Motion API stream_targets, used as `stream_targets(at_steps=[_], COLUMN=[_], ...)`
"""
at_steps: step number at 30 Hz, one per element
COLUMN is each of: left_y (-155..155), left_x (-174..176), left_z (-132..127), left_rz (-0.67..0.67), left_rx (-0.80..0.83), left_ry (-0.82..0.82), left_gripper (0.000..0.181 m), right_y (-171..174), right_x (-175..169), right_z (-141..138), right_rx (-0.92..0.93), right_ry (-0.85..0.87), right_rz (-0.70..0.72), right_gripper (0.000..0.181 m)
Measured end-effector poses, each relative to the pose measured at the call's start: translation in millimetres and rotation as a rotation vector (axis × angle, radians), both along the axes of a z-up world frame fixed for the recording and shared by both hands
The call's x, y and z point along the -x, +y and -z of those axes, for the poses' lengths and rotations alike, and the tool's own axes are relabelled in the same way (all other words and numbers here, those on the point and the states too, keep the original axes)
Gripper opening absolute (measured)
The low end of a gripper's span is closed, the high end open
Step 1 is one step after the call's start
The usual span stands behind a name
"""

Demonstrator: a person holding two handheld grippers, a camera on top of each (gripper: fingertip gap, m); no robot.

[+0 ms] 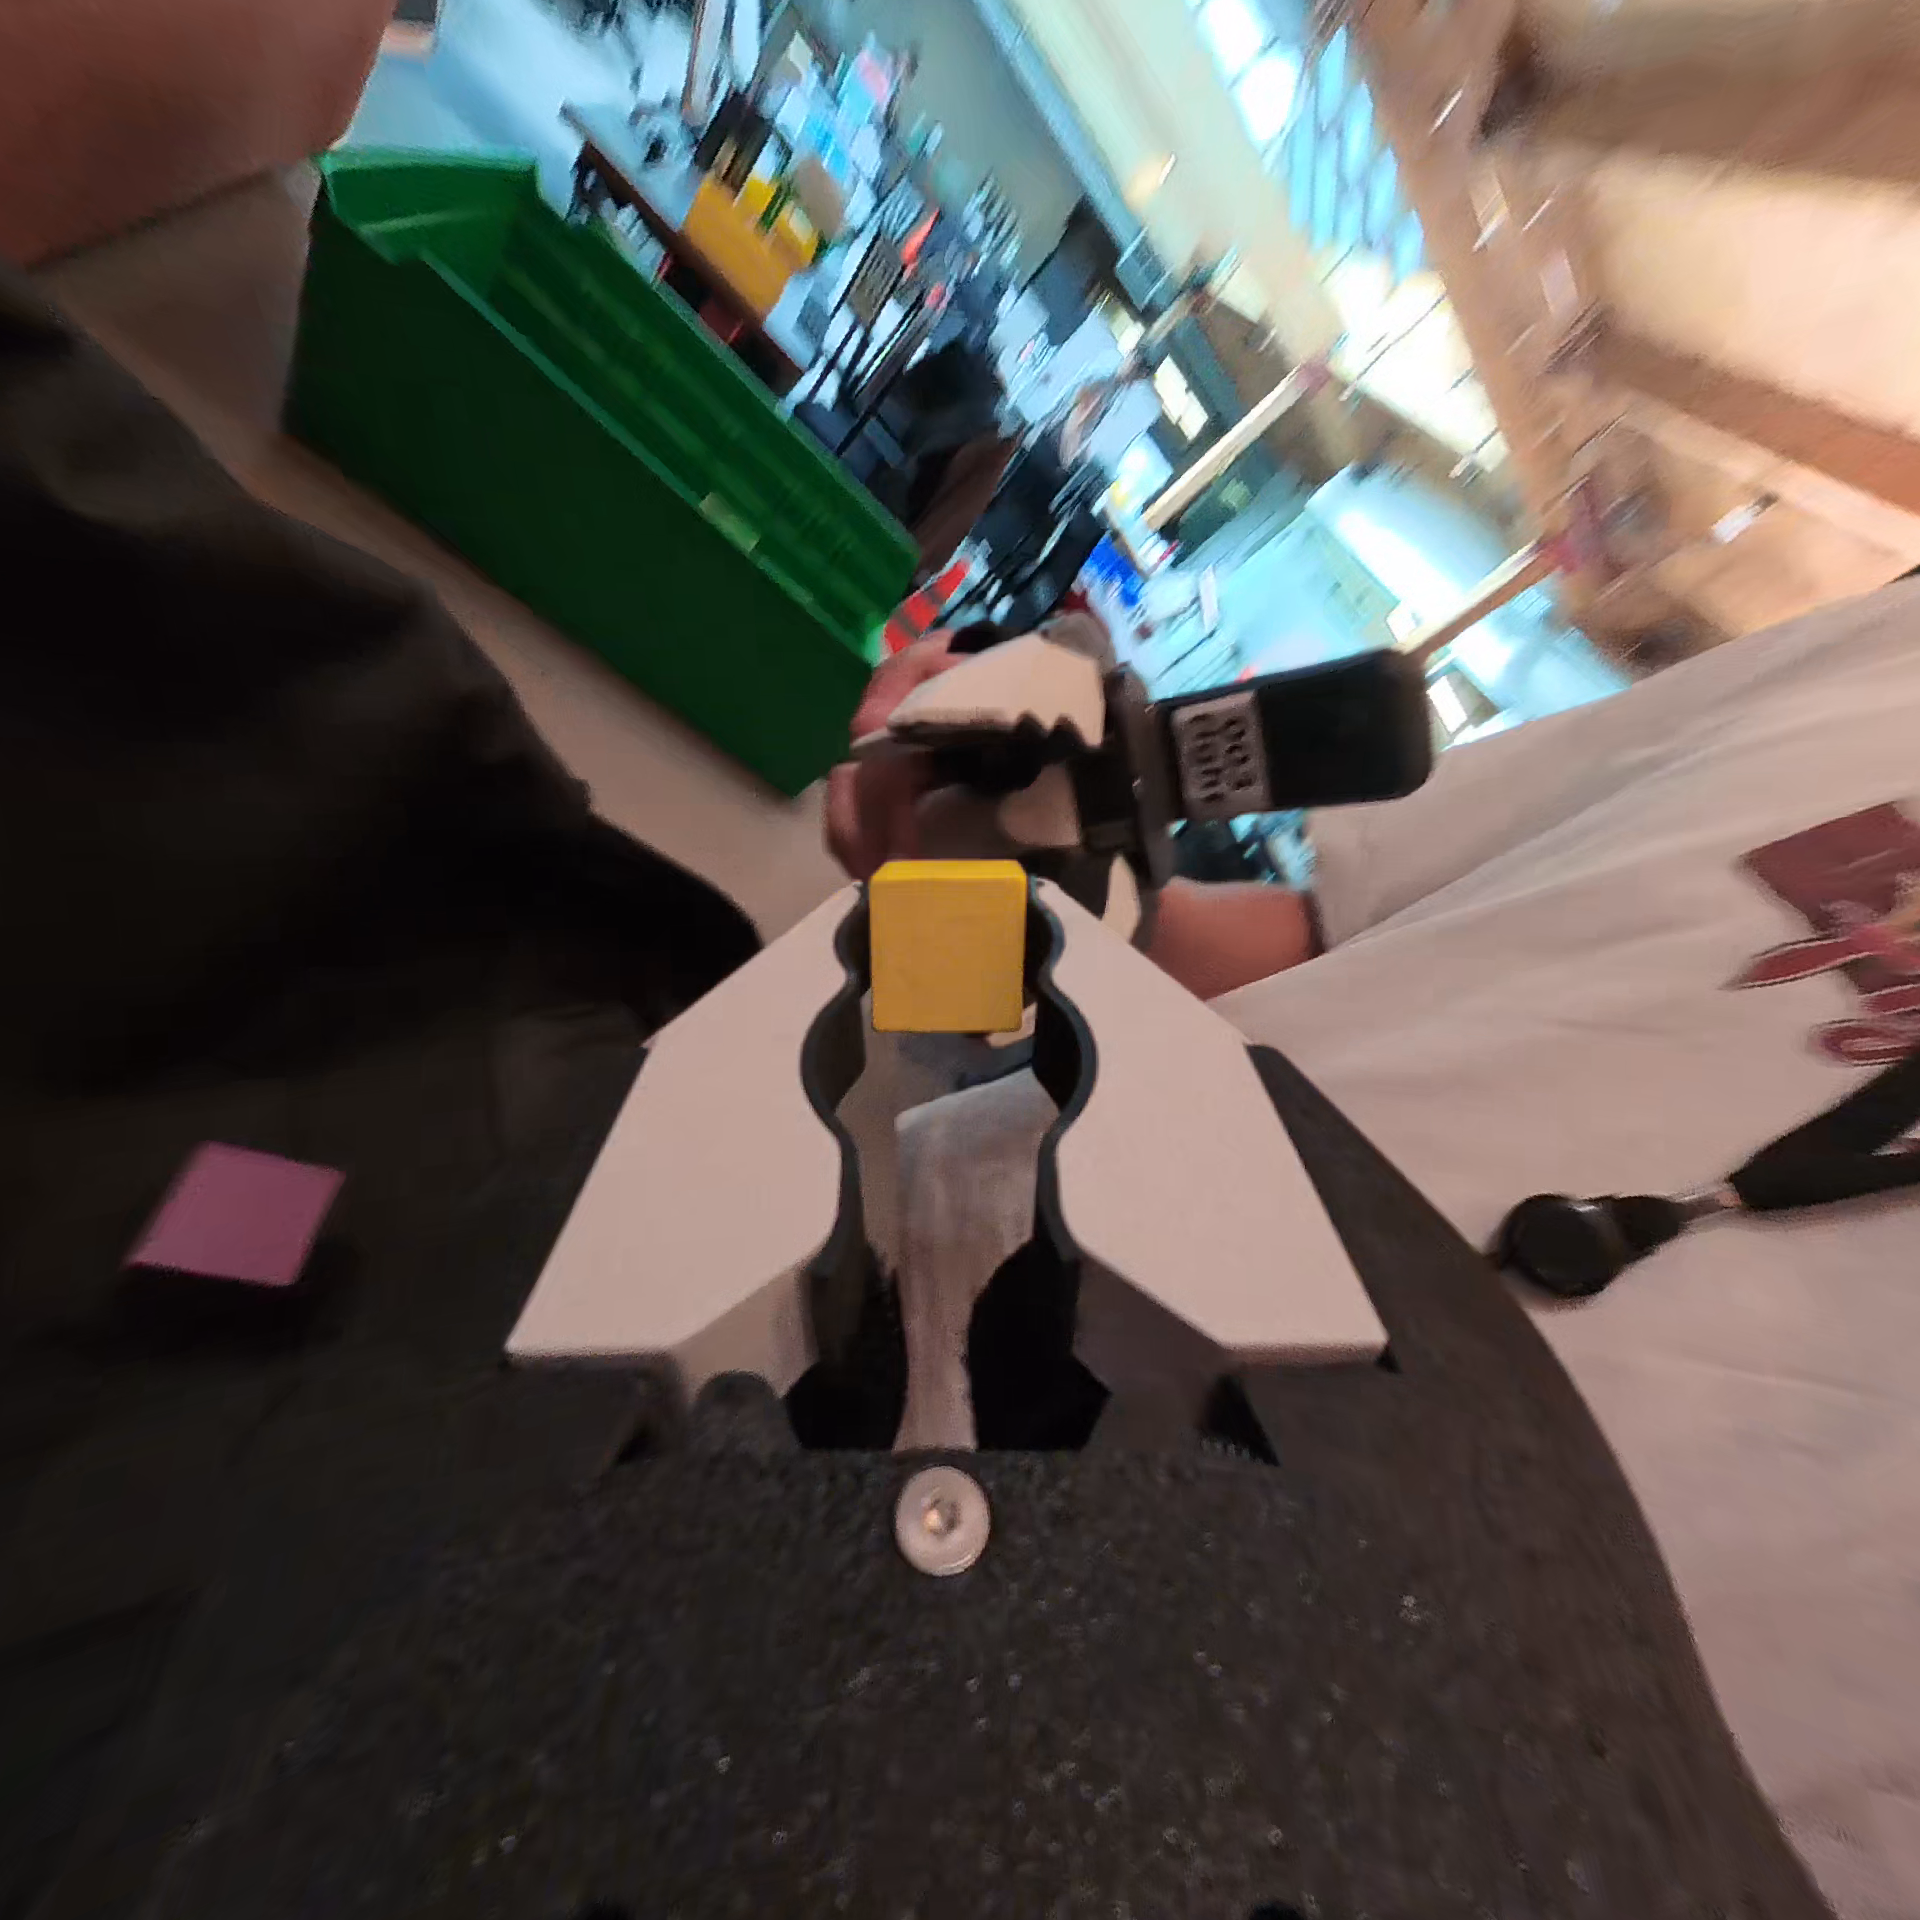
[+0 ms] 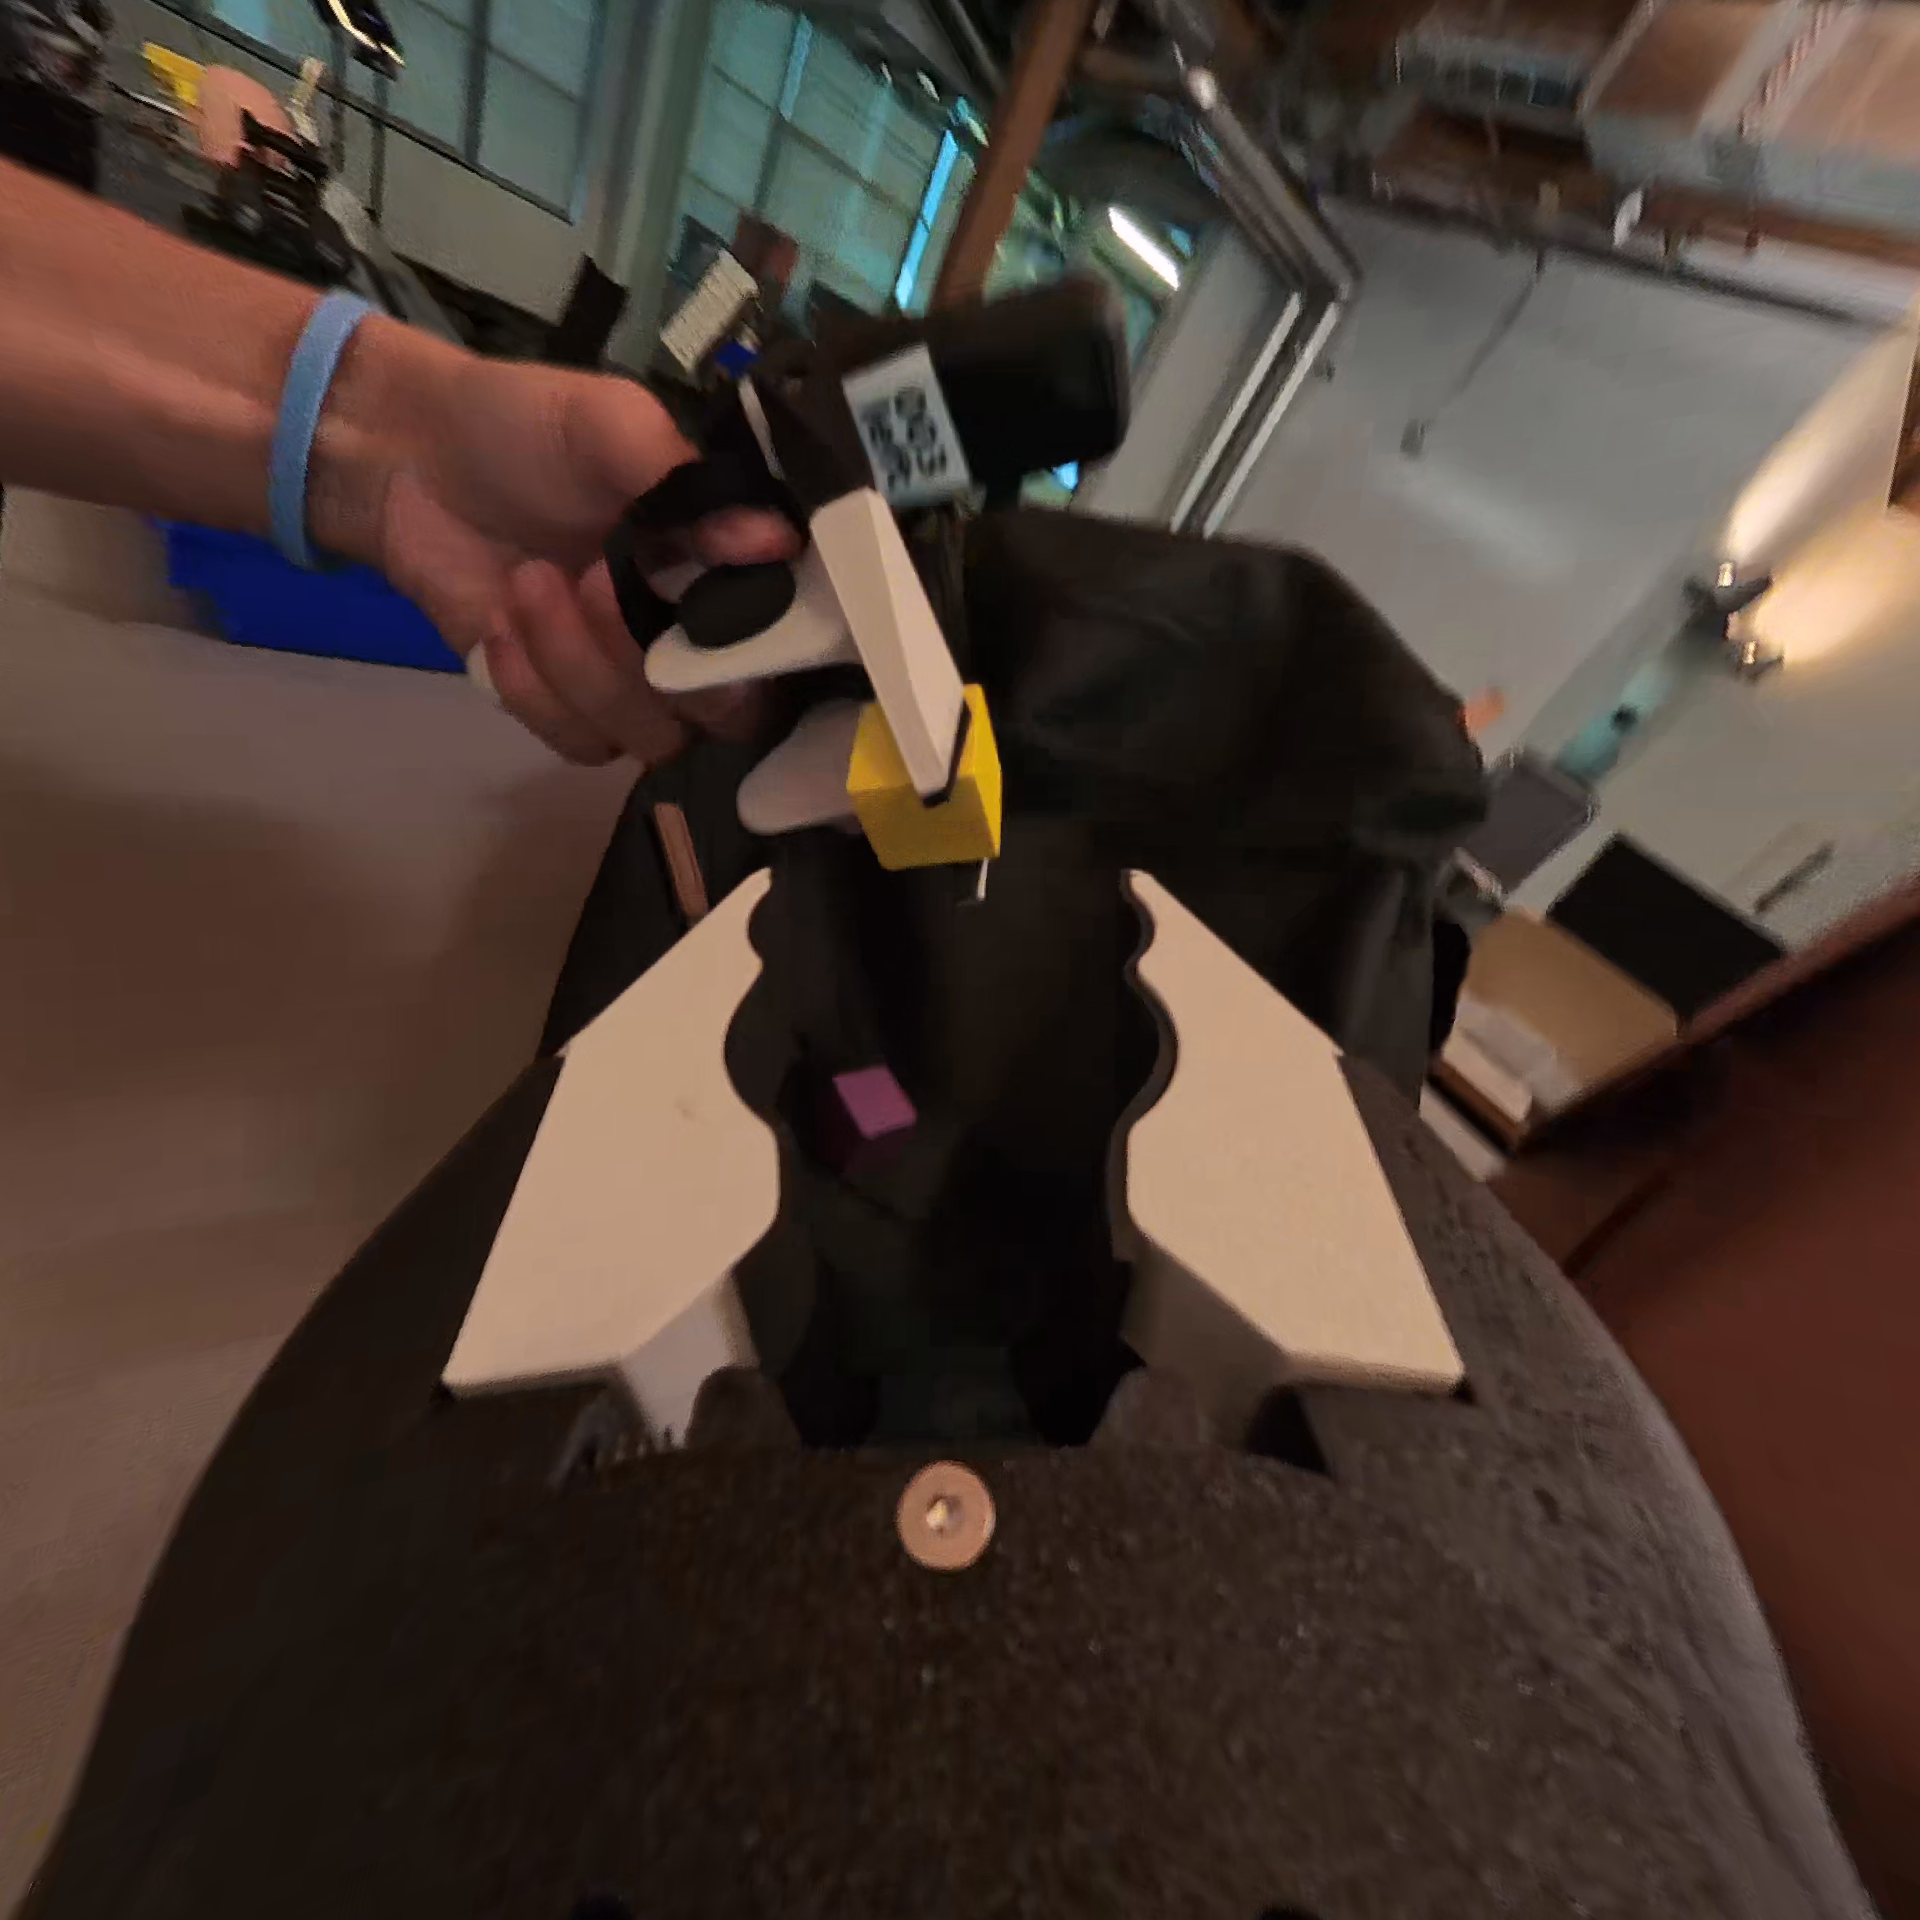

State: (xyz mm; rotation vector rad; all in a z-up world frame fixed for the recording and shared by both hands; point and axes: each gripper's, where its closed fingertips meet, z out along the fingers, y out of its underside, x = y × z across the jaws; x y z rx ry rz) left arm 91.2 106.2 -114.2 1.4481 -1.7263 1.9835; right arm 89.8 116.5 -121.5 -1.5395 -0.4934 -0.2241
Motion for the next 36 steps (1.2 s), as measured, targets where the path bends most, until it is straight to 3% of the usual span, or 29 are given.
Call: stream_targets(at_steps=[6,7,9,12,14,17,20,23,26,31,36], left_y=[-1,-2,-9,-17,-22,-21,-13,-5,3,6,11], left_x=[14,14,12,6,2,-5,-9,-11,-11,-18,-25], left_z=[-21,-24,-20,-19,-18,-9,7,28,48,66,80], left_rz=[-0.048,-0.057,-0.059,-0.069,-0.09,-0.203,-0.359,-0.491,-0.569,-0.582,-0.59], left_rx=[0.22,0.242,0.234,0.242,0.211,0.103,-0.045,-0.207,-0.35,-0.526,-0.66], left_ry=[-0.045,-0.054,-0.033,-0.025,-0.042,-0.048,-0.032,0.011,0.085,0.153,0.215], left_gripper=[0.027,0.027,0.027,0.029,0.041,0.049,0.049,0.049,0.051,0.049,0.051], right_y=[11,12,10,3,-6,-28,-59,-106,-152,-182,-204], right_x=[27,28,27,20,7,-37,-127,-236,-309,-348,-384], right_z=[-22,-19,-22,-20,-19,-18,-11,18,68,137,165], right_rx=[-0.116,-0.104,-0.12,-0.1,-0.083,-0.006,0.161,0.459,0.815,1.213,1.422], right_ry=[-0.119,-0.129,-0.141,-0.132,-0.127,-0.11,-0.052,0.103,0.258,0.332,0.198], right_rz=[-0.155,-0.17,-0.181,-0.205,-0.191,-0.088,0.182,0.473,0.63,0.605,0.718], right_gripper=[0.049,0.04,0.028,0.027,0.026,0.027,0.026,0.026,0.027,0.026,0.026])
